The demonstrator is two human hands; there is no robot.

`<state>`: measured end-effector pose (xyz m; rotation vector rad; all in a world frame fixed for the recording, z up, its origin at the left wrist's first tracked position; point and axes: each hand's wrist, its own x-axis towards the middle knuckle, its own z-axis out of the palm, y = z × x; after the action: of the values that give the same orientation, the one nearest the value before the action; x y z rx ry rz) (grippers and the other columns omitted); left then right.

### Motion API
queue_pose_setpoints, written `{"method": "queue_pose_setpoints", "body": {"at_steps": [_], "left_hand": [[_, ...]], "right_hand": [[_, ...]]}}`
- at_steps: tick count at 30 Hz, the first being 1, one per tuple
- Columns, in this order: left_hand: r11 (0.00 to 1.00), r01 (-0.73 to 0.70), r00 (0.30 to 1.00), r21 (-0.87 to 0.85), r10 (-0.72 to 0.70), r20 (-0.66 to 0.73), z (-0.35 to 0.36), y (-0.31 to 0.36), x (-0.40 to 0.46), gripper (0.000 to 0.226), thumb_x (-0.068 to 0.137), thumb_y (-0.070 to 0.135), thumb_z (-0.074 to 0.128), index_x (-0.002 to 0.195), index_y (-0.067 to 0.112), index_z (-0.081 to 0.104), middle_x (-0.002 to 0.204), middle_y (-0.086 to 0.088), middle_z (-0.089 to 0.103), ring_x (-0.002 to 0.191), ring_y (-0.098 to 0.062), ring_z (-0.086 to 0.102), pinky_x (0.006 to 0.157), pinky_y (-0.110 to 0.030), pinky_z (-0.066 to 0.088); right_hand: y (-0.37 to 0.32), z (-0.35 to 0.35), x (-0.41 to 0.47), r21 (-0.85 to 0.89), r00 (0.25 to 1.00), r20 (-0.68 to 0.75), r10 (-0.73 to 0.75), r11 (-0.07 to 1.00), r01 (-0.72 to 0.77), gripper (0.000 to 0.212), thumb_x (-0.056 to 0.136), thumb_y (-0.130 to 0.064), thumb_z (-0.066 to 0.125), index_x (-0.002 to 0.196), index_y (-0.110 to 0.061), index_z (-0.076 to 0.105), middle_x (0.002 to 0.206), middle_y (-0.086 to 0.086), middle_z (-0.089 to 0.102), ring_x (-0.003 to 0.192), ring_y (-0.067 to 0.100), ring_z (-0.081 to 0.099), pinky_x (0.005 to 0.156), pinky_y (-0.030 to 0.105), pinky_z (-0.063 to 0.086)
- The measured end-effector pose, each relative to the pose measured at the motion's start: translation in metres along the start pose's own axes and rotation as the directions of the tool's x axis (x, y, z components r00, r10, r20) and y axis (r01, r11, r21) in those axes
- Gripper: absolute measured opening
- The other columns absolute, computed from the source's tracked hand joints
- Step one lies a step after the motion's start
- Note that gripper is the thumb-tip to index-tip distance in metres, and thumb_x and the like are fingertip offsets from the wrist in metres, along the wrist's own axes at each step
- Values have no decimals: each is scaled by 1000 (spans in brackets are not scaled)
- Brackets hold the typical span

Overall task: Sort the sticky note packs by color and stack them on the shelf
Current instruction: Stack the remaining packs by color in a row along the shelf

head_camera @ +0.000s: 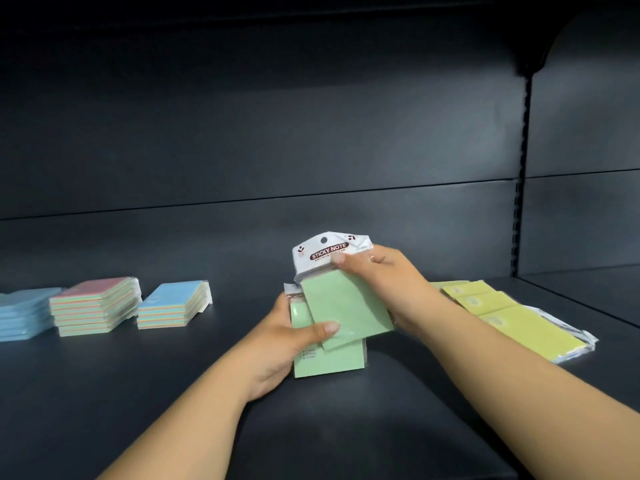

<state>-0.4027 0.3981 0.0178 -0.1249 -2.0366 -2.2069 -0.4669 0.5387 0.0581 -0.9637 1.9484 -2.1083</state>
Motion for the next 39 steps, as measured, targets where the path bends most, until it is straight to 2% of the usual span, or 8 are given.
{"method": "queue_pose_setpoints", "body": {"at_steps": [7,12,17,26,29,31,34,39], "left_hand": [[958,45,993,-285,-73,-88,5,3,3,26,86,8,55,112,15,55,97,-9,73,85,-23,70,75,-42,54],[977,-145,972,-158,111,-207,0,7,4,33,80,2,58,106,22,55,93,0,72,82,-15,70,73,-36,52],[991,-84,981,103,100,-165,-2,2,4,50,83,-10,53,114,29,46,103,3,67,95,-12,63,83,-32,48],[996,0,989,94,14,-149,-5,-5,3,51,82,-11,58,116,24,42,109,-2,65,100,-15,61,89,-31,48],[998,-17,981,68,29,-190,-6,-4,6,51,82,-12,57,120,18,44,112,-7,65,104,-21,61,93,-37,47],[999,-36,960,27,42,-276,-9,-3,9,50,82,-12,57,121,17,42,108,-3,64,102,-21,60,91,-36,47],[999,-29,918,-25,17,-397,-16,-1,13,46,84,-8,58,118,19,40,106,0,62,101,-21,58,89,-35,44],[1000,24,903,11,-17,-430,-19,-3,18,46,83,-7,60,117,16,39,110,-4,60,101,-23,59,88,-38,46]], "right_hand": [[23,10,3,190,998,-34,59,980,-51,11,87,-15,62,92,-8,69,85,9,72,72,21,69,71,34,57],[29,15,9,121,1000,-5,-25,992,26,17,90,-19,59,106,-26,60,115,5,65,99,18,64,90,34,52],[39,12,5,170,979,162,124,974,-152,31,94,-16,52,123,-4,56,116,13,65,97,22,63,87,31,51],[55,20,9,93,965,105,242,963,-251,46,90,-37,58,125,-8,51,118,11,66,107,26,64,96,47,49],[46,15,13,131,948,171,270,947,-293,38,93,-45,47,104,-12,64,98,2,71,93,17,67,90,36,51],[37,4,21,159,955,12,297,942,-295,40,91,-51,45,93,-15,63,91,1,67,85,13,61,80,28,45],[37,-23,40,-295,908,-328,260,885,-360,42,90,-43,55,110,-7,61,108,7,59,106,25,55,89,31,39],[58,-49,55,-737,832,-407,377,403,-543,76,86,-66,41,138,-11,43,146,14,32,138,32,23,112,40,24]]}}
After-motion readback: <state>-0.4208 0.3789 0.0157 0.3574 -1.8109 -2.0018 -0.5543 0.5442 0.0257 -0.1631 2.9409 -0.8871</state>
